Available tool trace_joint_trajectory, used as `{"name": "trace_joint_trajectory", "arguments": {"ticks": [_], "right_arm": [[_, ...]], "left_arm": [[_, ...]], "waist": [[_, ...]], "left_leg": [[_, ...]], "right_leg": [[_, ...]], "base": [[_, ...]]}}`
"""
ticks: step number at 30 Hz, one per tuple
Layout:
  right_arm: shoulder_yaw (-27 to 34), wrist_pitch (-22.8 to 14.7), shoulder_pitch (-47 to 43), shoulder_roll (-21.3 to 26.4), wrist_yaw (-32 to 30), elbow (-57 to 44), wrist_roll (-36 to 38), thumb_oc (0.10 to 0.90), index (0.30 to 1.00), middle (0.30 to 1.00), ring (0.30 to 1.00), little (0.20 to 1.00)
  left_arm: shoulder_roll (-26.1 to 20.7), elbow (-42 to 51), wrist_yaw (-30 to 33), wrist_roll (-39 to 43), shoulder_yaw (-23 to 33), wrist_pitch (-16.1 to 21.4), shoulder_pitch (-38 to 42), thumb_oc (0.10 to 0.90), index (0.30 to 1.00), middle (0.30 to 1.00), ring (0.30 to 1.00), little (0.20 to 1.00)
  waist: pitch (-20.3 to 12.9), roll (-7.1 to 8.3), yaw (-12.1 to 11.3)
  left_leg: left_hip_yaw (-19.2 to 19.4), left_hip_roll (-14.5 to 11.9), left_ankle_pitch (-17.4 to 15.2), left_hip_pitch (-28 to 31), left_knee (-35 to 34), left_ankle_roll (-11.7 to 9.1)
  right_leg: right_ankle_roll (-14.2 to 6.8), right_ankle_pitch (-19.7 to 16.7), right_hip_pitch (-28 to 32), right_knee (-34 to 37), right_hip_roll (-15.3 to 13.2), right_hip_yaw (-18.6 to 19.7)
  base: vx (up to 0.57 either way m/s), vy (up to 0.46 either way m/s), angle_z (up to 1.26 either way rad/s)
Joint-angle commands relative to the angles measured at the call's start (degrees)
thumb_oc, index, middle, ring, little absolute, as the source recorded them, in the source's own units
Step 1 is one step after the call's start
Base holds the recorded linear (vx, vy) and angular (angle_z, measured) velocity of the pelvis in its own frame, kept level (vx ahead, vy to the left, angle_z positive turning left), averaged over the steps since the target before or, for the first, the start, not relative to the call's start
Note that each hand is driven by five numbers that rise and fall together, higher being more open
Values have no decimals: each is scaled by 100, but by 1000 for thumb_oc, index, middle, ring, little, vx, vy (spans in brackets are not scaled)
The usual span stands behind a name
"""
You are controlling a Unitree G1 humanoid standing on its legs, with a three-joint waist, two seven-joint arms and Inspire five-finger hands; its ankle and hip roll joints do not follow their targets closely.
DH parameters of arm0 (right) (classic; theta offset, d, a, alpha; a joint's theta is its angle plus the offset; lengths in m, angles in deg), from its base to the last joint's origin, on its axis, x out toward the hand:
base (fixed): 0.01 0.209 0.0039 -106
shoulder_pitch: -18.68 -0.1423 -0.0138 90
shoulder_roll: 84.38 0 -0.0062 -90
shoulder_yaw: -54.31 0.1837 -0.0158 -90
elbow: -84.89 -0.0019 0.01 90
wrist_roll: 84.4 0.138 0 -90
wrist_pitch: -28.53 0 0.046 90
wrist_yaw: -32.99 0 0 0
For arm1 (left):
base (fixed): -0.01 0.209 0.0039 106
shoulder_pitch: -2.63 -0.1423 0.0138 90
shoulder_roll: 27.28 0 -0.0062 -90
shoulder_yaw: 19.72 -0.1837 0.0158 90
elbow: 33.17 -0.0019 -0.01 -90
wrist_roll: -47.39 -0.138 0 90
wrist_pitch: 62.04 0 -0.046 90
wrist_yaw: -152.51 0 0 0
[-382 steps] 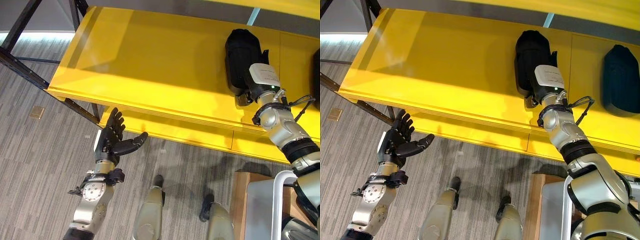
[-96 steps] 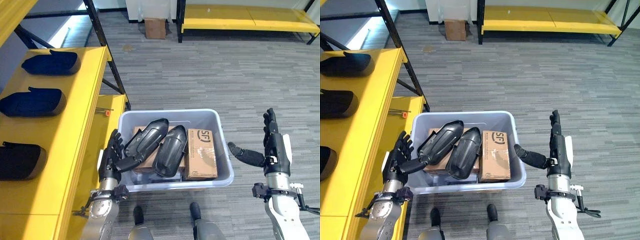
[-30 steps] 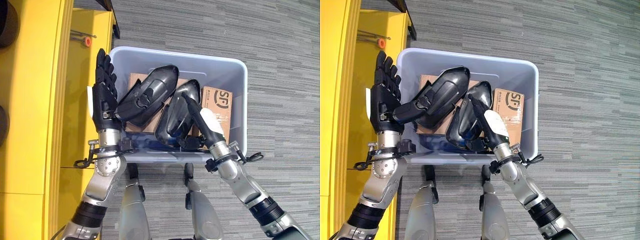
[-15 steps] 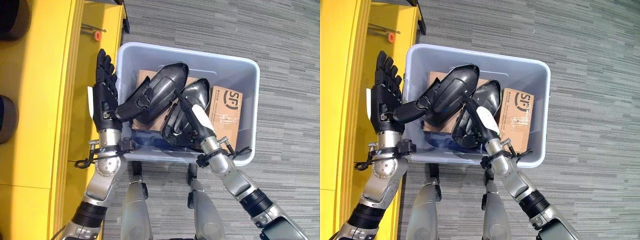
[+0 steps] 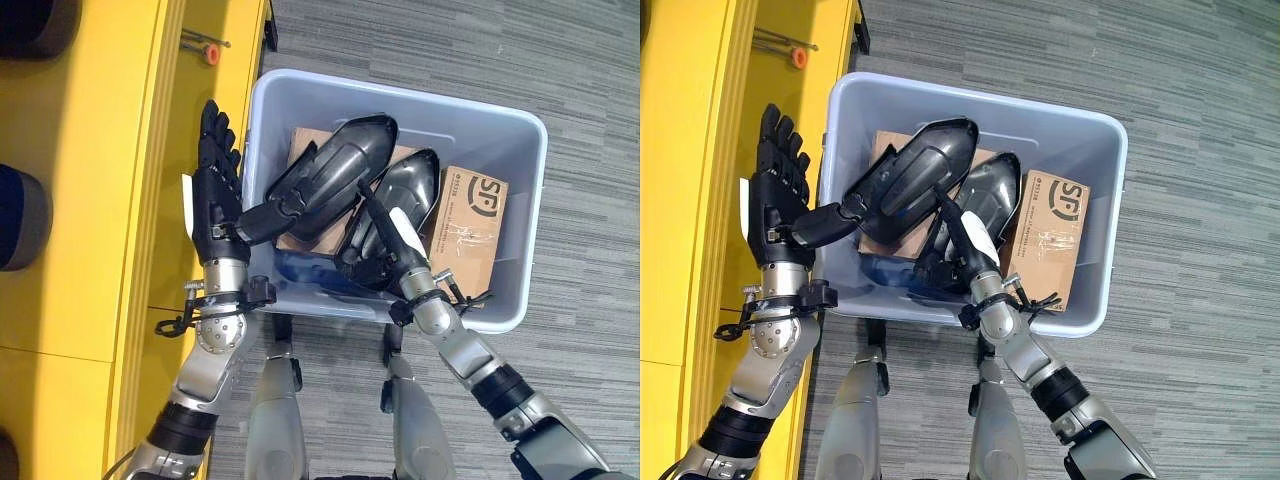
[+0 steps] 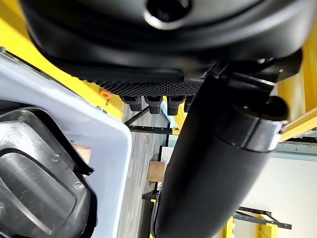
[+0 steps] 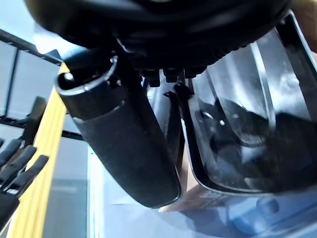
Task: Move parts from the plastic box to the shelf.
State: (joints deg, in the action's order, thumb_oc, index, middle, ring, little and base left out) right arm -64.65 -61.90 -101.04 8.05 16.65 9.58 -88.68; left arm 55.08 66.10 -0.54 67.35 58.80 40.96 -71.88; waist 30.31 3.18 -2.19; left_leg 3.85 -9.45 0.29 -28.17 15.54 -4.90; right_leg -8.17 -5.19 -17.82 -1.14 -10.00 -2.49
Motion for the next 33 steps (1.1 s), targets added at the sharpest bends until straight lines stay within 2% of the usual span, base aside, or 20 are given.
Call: {"name": "trace_joint_trajectory", "arguments": {"ticks": [1,26,33], "right_arm": [[183,-383,-275,-86,-314,-468,46,900,1000,1000,1000,1000],[479,-133,-480,-242,-909,506,148,900,1000,1000,1000,1000],[436,12,-917,33,-922,864,-481,900,1000,1000,1000,1000]], "left_arm": [[-30,782,46,-131,83,638,404,900,1000,1000,1000,1000],[-52,904,67,-76,19,630,412,900,1000,1000,1000,1000],[-39,923,9,-39,33,718,428,900,1000,1000,1000,1000]], "waist": [[-182,-108,-77],[-56,-316,-72],[-60,-339,-111]], "left_leg": [[77,-136,252,-230,-104,48],[97,-95,275,-419,-96,73],[74,-70,270,-448,-108,77]], "right_leg": [[99,681,37,-707,-211,-57],[115,743,-347,-1006,-181,-34],[121,766,-401,-1062,-177,-50]], "base": [[0,0,0],[-1,0,0],[0,0,0]]}}
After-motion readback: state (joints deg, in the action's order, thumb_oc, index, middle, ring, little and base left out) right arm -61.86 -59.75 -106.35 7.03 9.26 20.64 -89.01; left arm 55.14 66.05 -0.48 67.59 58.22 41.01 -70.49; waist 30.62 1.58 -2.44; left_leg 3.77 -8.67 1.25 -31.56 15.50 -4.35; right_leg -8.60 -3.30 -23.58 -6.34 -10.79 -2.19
